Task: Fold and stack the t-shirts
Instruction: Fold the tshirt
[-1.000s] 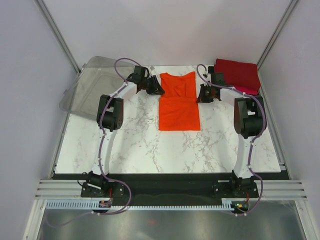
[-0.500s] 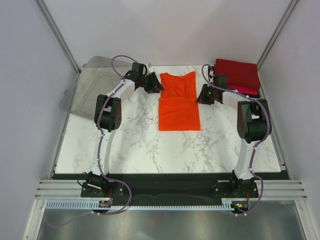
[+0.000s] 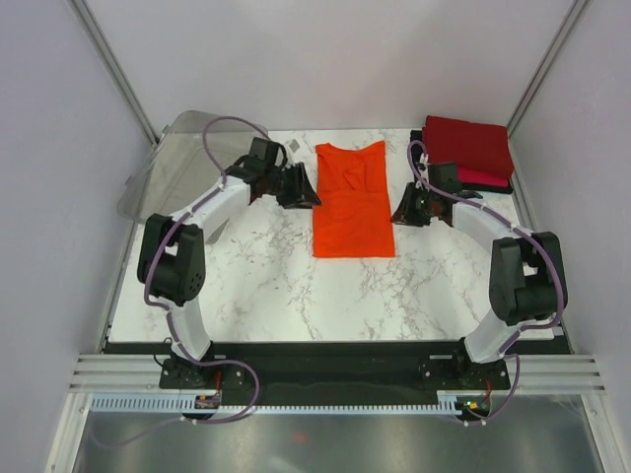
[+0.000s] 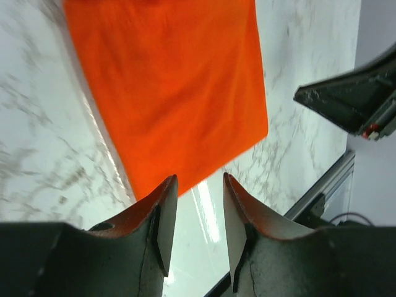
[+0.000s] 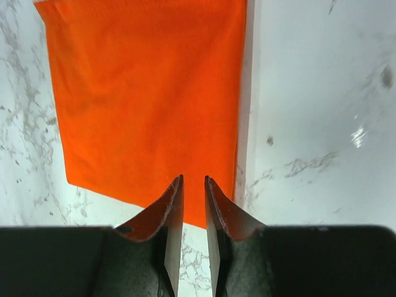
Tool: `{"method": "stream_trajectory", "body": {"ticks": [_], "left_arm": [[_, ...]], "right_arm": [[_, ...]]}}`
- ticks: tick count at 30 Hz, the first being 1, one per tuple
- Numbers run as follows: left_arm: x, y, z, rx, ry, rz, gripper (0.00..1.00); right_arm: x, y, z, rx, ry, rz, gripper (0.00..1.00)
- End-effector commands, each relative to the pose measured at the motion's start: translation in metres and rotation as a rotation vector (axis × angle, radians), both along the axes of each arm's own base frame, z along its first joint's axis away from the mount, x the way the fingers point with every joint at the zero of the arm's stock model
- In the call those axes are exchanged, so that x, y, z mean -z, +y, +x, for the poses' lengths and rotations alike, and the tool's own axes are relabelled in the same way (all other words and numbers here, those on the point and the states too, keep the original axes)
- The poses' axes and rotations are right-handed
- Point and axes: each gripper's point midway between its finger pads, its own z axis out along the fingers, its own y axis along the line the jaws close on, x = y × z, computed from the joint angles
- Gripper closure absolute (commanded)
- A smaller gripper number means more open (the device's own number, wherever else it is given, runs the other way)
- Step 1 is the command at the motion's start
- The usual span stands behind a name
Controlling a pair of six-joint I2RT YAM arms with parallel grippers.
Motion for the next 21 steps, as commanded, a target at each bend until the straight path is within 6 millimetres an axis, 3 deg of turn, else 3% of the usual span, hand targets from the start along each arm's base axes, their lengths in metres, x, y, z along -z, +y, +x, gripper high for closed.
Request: {"method": "stream_trajectory", "body": {"ticks": [1, 6, 8, 12, 14, 17, 18, 21], "left_arm": [[0.013, -0.028, -0.045, 0.089, 0.022, -0.001, 0.57], [0.062, -0.035, -0.075, 0.086, 0.106, 0.047, 0.58], [0.087, -0.03, -0.082, 0.067, 0.147, 0.1, 0.59], [0.111, -0.013, -0.091, 0.022, 0.179, 0.181, 0.6], [0.112, -0.009, -0.095, 0.019, 0.196, 0.195, 0.6], [0.087, -0.011, -0.097, 0.021, 0.183, 0.169, 0.59], [0.07, -0.012, -0.096, 0.02, 0.149, 0.151, 0.58], [0.052, -0.007, -0.097, 0.014, 0.125, 0.162, 0.54]], "right_arm": [[0.016, 0.015, -0.032, -0.03, 0.072, 0.047, 0.72], [0.039, 0.024, -0.05, -0.057, 0.099, 0.061, 0.71], [0.054, 0.017, -0.059, -0.044, 0.128, 0.026, 0.71], [0.063, 0.013, -0.071, -0.038, 0.145, 0.009, 0.71], [0.061, 0.012, -0.073, -0.041, 0.141, 0.004, 0.71], [0.052, 0.012, -0.074, -0.042, 0.134, 0.004, 0.7], [0.045, 0.013, -0.075, -0.038, 0.122, 0.01, 0.69], [0.039, 0.012, -0.079, -0.022, 0.116, 0.007, 0.66]]}}
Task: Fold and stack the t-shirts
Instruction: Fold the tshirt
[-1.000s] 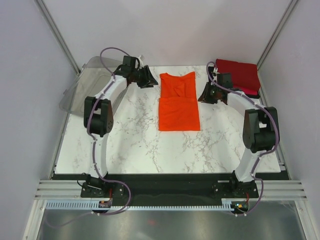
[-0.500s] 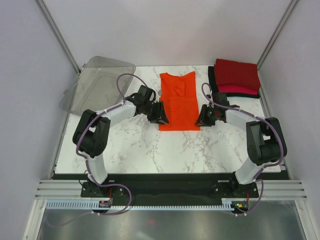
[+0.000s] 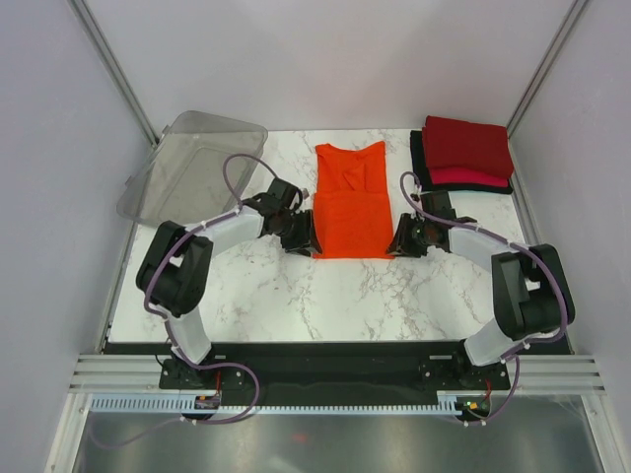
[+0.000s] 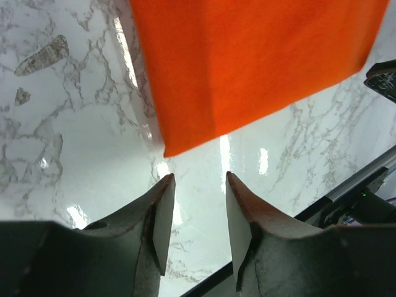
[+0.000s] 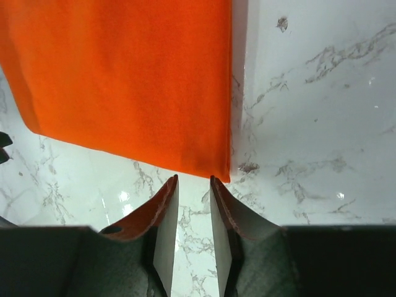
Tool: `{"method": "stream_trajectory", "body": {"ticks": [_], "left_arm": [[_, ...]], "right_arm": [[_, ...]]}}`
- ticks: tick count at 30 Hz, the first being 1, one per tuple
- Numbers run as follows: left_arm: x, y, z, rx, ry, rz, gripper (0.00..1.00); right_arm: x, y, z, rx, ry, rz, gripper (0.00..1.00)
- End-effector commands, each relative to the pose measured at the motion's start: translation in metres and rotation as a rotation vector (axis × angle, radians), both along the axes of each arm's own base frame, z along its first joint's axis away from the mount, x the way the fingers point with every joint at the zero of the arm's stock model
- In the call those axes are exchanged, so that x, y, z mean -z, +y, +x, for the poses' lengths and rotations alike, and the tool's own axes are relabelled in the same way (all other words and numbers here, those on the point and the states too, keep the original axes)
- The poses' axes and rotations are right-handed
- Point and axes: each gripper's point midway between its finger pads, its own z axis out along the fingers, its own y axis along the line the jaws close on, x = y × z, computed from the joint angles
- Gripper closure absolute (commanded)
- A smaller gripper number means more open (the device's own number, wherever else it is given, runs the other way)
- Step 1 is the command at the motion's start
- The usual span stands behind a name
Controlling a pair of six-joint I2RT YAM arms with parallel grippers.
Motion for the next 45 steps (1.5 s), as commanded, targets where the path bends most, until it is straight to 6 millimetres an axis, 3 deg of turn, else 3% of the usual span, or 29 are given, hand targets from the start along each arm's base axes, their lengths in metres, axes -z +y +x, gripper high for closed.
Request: {"method": "stream_trajectory", "body": {"ticks": [1, 4, 8, 16, 23, 33, 45], "left_arm": [[-0.051, 0.002, 0.011, -0.035, -0.102, -0.021, 0.53], [-0.041, 0.008, 0.003, -0.052, -0.068, 0.0, 0.49], [-0.014, 0.013, -0.008, -0.078, 0.002, 0.027, 0.49], [0.015, 0.011, -0.003, -0.13, 0.044, 0.001, 0.5], [0.036, 0.011, -0.003, -0.137, 0.08, 0.02, 0.57], [0.041, 0.017, -0.002, -0.137, 0.066, 0.054, 0.64], [0.036, 0.019, 0.005, -0.097, 0.018, 0.073, 0.67]], "right_arm": [[-0.02, -0.003, -0.002, 0.03, -0.049, -0.01, 0.64], [-0.018, -0.012, -0.006, 0.065, -0.041, -0.048, 0.62], [-0.012, -0.014, -0.008, 0.091, -0.023, -0.054, 0.56], [0.002, -0.014, -0.002, 0.124, -0.055, -0.036, 0.53], [0.022, -0.015, -0.01, 0.116, -0.036, -0.054, 0.53], [0.035, -0.012, -0.009, 0.097, -0.025, -0.077, 0.57], [0.033, -0.016, -0.01, 0.094, -0.015, -0.121, 0.62]]}}
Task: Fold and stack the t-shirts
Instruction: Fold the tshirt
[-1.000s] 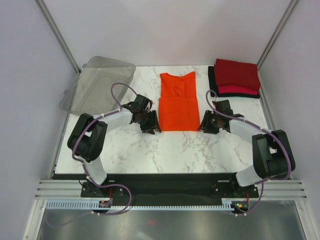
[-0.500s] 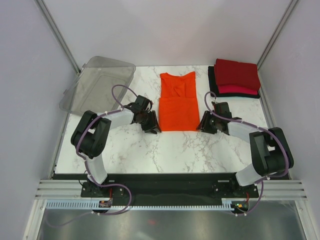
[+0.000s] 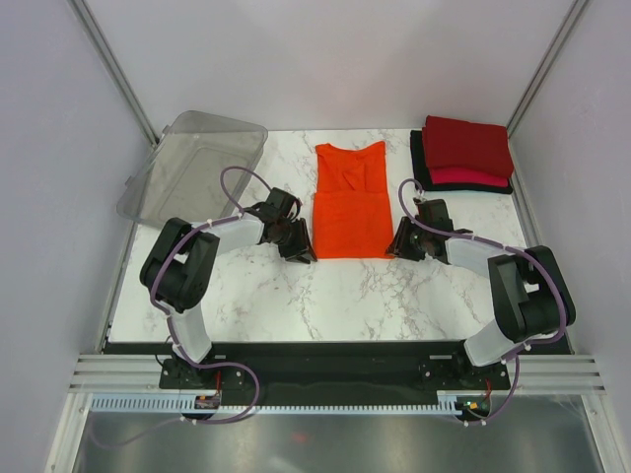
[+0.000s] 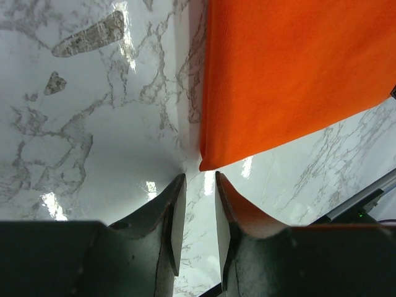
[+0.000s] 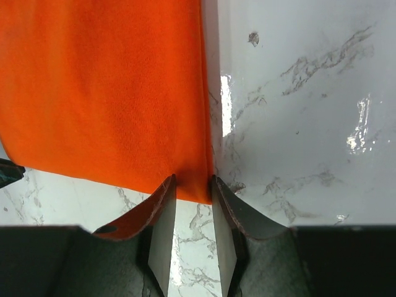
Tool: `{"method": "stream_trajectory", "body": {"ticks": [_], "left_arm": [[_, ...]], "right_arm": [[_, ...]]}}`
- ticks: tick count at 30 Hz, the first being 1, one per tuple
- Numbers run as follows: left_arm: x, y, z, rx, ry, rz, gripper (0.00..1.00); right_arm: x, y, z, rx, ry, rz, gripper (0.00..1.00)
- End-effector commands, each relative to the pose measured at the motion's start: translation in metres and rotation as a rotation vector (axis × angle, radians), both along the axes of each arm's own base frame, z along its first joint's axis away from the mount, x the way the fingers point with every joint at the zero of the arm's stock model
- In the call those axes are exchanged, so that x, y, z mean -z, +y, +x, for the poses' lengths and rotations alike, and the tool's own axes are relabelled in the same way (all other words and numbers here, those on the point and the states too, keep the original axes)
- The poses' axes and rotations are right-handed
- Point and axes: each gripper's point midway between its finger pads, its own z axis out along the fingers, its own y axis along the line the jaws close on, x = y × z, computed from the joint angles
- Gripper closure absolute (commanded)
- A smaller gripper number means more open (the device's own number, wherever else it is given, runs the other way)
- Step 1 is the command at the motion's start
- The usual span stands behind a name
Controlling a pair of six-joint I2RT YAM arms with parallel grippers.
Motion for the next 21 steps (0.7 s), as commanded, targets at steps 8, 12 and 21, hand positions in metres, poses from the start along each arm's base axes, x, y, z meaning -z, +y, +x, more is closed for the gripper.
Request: {"method": "stream_trajectory", "body": {"ticks": [8, 12, 21], "left_arm": [[0.0057, 0.0059, 0.0168, 0.057, -0.076, 0.067, 0.67], [0.0082, 0.0045, 0.0189, 0.059, -0.073, 0.067, 0.68], [0.0015, -0.0017, 0.0132, 0.089, -0.071, 0.031, 0.98]], "right_arm": [[0.0244, -0.0129, -0.0214, -0.024, 0.092, -0.098, 0.64], [0.0261, -0.0106, -0.0237, -0.035, 0.099, -0.088, 0.65], [0.0231, -0.0154, -0.0216, -0.032, 0.089, -0.118, 1.0]]}}
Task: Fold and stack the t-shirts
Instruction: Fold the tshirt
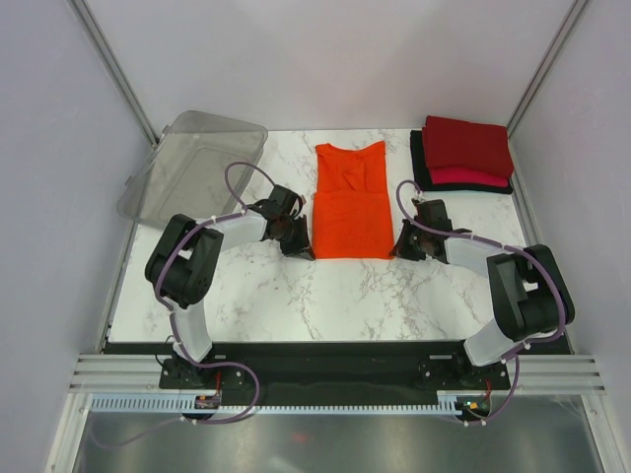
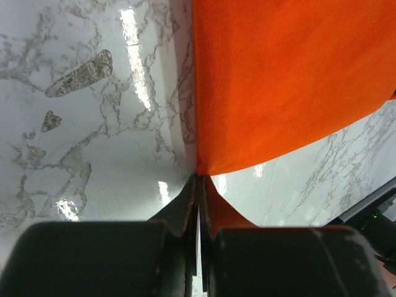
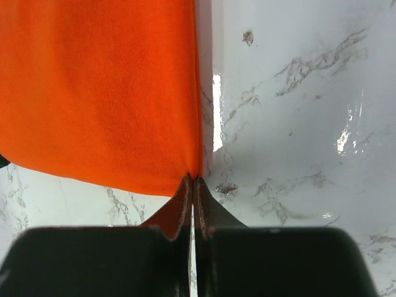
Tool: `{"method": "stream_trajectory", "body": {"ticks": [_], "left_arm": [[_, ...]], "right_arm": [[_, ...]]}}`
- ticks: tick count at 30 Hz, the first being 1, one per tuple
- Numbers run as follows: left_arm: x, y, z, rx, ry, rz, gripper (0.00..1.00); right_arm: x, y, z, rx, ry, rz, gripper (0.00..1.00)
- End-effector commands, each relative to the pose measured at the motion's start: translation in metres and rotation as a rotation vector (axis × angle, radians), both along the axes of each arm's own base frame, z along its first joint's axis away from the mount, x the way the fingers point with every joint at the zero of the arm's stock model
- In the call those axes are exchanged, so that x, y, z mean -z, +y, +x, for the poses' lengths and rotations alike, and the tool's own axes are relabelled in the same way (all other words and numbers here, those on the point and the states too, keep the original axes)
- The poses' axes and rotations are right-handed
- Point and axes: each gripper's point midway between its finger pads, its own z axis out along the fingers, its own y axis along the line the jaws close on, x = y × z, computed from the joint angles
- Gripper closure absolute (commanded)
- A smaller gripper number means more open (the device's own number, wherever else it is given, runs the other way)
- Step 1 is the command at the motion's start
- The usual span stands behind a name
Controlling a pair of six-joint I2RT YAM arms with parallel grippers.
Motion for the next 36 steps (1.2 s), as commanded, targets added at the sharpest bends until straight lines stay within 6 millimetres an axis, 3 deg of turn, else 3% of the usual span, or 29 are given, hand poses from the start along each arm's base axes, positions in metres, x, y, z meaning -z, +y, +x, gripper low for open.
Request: {"method": "stream_trajectory", "body": {"ticks": [1, 5, 10, 15, 20, 23, 27, 31, 34, 36], "left_arm": [[-0.006, 0.002, 0.002, 0.033, -0.046, 0.015, 0.98], [-0.025, -0.002, -0.011, 0.042, -0.076, -0.01, 0.98], [-0.053, -0.017, -0.036, 0.078, -0.104, -0.071, 0.98], [-0.06, -0.016, -0.074, 0.077, -0.071, -0.054, 0.98], [-0.08, -0.01, -0.103, 0.066, -0.105, -0.031, 0.98], [-0.093, -0.009, -0.121, 0.063, -0.118, -0.026, 0.98], [-0.095, -0.005, -0.143, 0.046, -0.108, 0.01, 0.98], [-0.096, -0.006, -0.145, 0.028, -0.111, 0.011, 0.98], [-0.11, -0.009, -0.128, 0.009, -0.157, 0.032, 0.98], [-0.123, -0.012, -0.115, 0.01, -0.173, 0.034, 0.98]], "right_arm": [[0.017, -0.014, -0.021, -0.002, 0.089, -0.086, 1.0], [-0.003, -0.017, -0.026, 0.016, 0.041, -0.078, 1.0], [-0.011, -0.023, -0.049, 0.03, 0.043, -0.074, 1.0], [-0.023, -0.044, -0.081, 0.103, 0.057, -0.125, 1.0], [-0.049, -0.027, -0.101, 0.147, 0.025, 0.025, 1.0], [-0.061, -0.03, -0.12, 0.18, 0.04, 0.052, 1.0], [-0.086, -0.026, -0.131, 0.216, -0.011, 0.128, 1.0], [-0.105, -0.025, -0.127, 0.224, -0.071, 0.164, 1.0], [-0.115, -0.022, -0.11, 0.173, -0.12, 0.137, 1.0], [-0.132, -0.016, -0.093, 0.135, -0.175, 0.141, 1.0]]}}
